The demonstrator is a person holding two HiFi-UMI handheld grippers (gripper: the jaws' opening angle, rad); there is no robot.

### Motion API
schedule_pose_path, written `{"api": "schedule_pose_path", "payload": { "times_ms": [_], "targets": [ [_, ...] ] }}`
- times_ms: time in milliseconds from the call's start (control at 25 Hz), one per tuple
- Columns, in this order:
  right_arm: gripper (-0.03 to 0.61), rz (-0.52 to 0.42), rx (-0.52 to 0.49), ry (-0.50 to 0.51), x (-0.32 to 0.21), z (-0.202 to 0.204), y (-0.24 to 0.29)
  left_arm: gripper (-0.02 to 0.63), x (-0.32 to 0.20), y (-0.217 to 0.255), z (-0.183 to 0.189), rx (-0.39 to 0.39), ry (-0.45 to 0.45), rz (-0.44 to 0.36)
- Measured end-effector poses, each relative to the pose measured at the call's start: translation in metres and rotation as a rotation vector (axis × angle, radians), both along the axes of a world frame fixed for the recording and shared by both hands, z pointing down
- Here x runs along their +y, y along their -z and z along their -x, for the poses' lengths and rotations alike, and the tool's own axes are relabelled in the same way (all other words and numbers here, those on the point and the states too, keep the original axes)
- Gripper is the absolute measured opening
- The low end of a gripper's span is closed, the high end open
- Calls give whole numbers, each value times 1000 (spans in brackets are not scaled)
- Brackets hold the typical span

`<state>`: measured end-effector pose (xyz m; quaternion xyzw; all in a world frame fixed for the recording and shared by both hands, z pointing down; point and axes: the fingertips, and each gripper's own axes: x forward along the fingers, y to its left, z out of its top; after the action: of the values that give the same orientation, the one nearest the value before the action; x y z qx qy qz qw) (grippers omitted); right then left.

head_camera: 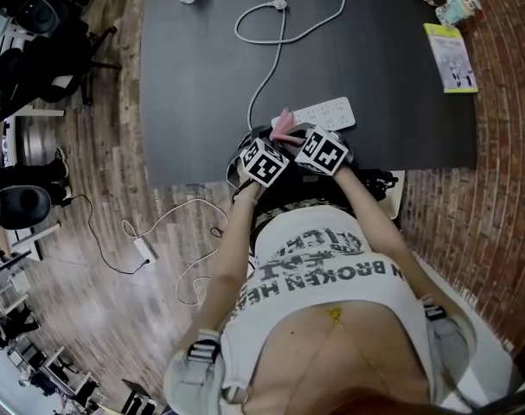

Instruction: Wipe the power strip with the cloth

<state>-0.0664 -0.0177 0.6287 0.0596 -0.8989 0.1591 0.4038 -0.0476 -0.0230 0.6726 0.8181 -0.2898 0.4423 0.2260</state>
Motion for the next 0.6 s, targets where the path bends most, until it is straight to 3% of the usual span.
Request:
{"api": "schedule_pose_path", "payload": {
  "times_ms": [600],
  "targets": [
    [15, -16, -11, -113, -6, -9, 0, 288, 0, -1, -3, -1, 2, 6]
  ]
}}
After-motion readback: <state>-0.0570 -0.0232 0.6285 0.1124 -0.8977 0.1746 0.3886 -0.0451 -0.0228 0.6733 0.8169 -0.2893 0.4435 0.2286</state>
